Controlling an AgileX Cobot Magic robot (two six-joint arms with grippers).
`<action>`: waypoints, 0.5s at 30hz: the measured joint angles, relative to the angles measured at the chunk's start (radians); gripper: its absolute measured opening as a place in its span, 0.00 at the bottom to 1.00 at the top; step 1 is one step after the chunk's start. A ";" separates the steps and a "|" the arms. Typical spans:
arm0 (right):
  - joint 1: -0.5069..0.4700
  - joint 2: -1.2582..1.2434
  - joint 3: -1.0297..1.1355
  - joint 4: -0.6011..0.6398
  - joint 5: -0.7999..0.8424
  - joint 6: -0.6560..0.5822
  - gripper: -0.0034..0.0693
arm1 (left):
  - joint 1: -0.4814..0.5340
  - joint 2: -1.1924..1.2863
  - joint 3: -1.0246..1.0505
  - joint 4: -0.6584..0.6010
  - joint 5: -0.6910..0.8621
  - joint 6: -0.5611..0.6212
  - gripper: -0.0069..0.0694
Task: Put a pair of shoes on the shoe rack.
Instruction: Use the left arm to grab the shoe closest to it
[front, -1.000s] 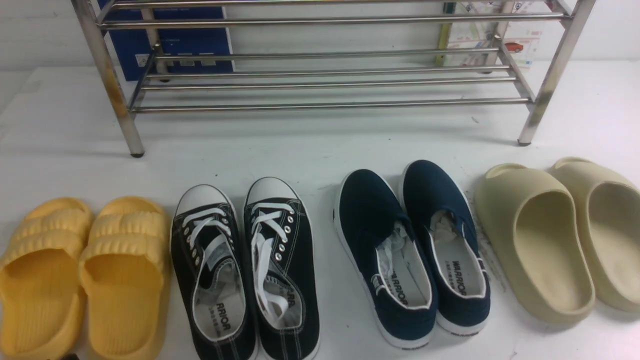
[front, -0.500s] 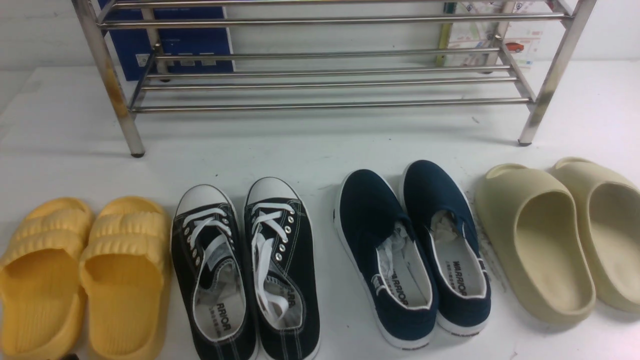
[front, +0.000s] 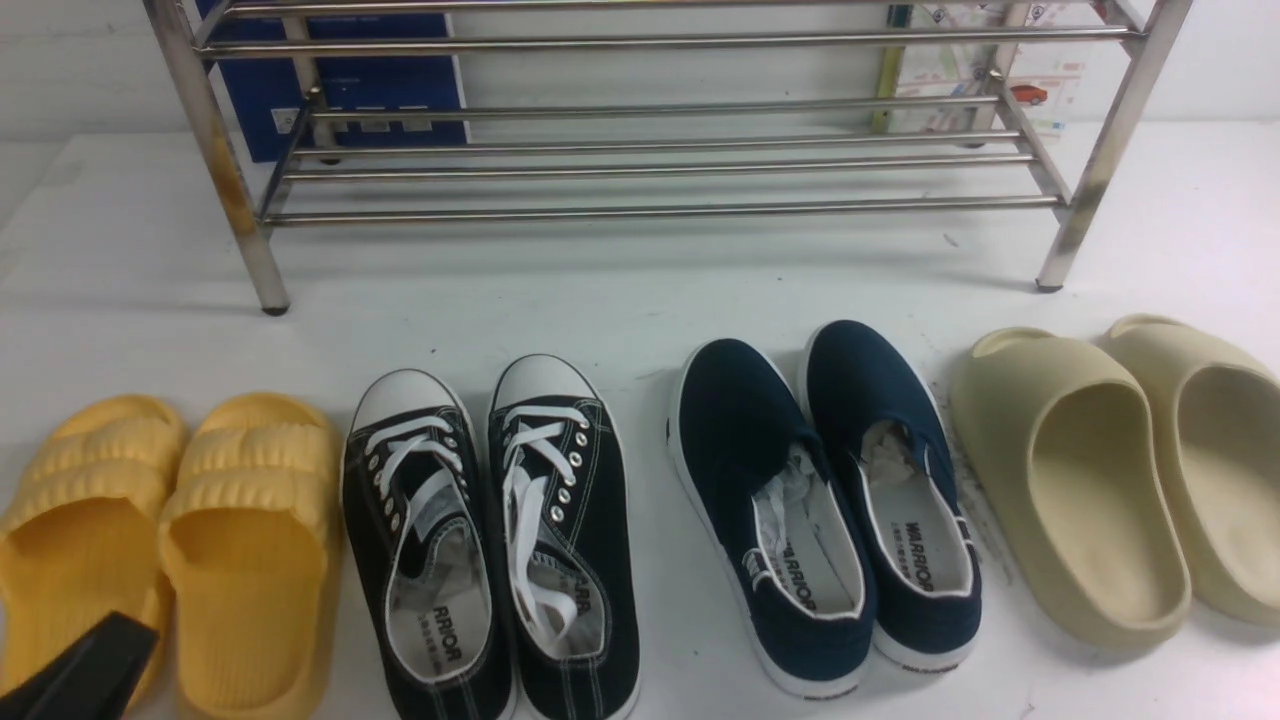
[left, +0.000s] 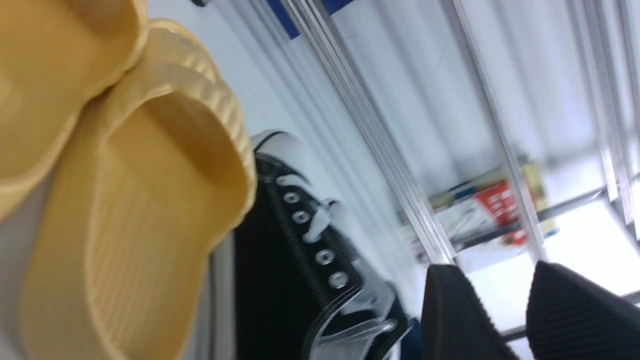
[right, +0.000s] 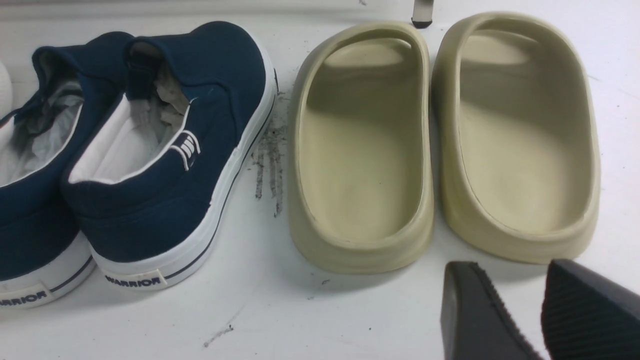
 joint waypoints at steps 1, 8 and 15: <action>0.000 0.000 0.000 0.000 0.000 0.000 0.38 | 0.000 0.000 0.000 -0.008 -0.006 0.000 0.40; 0.000 0.000 0.000 0.000 0.000 0.000 0.38 | 0.000 0.002 -0.082 -0.076 0.020 0.044 0.23; 0.000 0.000 0.000 0.000 0.000 0.000 0.38 | 0.000 0.324 -0.504 0.141 0.511 0.174 0.07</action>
